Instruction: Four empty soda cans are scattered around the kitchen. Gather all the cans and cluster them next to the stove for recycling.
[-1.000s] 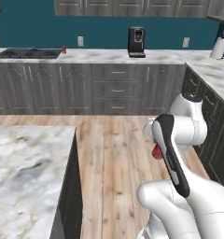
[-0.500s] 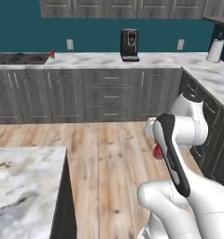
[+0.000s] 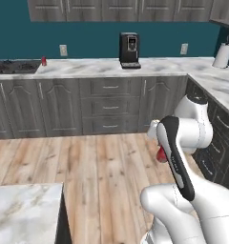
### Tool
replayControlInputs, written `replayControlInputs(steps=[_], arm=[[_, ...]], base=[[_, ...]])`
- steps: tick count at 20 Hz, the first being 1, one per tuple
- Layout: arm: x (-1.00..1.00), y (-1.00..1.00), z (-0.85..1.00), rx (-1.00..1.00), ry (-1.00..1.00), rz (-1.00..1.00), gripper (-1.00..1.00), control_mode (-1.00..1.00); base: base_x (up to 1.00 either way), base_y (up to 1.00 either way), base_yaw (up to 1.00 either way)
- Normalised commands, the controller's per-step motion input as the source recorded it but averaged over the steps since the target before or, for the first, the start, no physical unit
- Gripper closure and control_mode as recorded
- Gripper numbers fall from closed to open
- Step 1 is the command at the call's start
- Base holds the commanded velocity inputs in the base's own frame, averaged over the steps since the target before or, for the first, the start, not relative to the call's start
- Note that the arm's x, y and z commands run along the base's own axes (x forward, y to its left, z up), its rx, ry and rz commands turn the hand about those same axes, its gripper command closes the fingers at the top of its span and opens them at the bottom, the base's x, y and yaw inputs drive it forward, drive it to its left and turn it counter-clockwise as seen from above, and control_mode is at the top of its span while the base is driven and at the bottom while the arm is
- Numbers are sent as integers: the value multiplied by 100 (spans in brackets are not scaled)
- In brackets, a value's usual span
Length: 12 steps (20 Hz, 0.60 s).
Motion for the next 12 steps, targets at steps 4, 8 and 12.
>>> replayControlInputs(steps=[4,8,12], arm=[[0,0,0,0,0,0,100,100],[0,0,0,0,0,0,100,100],[0,0,0,0,0,0,100,100]], base=[[78,35,-12],[70,41,-13],[67,49,-14]])
